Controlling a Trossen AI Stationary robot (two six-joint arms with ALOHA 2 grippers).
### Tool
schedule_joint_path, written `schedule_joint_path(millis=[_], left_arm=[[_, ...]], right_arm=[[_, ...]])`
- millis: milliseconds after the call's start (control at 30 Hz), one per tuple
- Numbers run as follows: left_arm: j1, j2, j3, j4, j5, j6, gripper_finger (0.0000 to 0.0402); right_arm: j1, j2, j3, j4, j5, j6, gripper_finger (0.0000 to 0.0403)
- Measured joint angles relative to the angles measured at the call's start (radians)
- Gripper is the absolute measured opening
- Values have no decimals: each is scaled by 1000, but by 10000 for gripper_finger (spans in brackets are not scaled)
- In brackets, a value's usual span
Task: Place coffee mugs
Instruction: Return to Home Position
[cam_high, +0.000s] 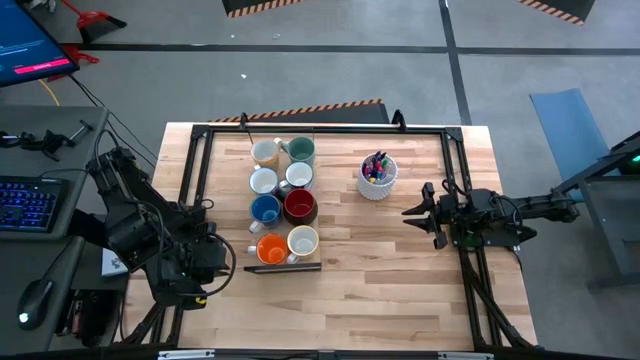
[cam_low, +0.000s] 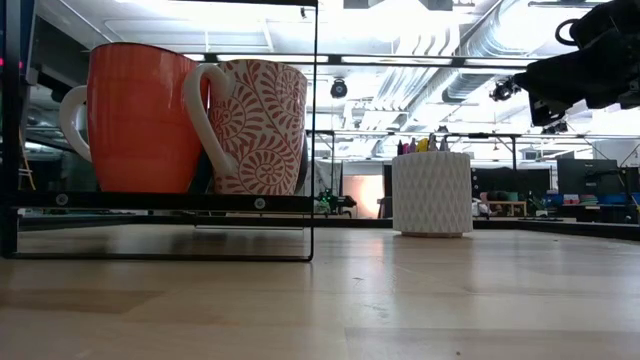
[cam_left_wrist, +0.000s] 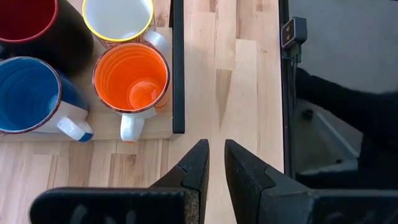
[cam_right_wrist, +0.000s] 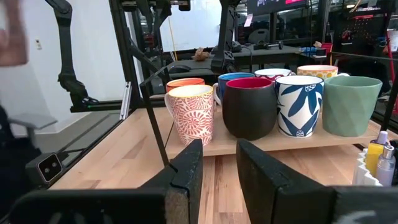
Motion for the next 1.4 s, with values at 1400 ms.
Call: schedule_joint_path(millis=[1400], left_arm=[[353, -571, -1203, 1974, 181, 856, 39]], right_arm=[[0, 0, 0, 0, 0, 0, 80]])
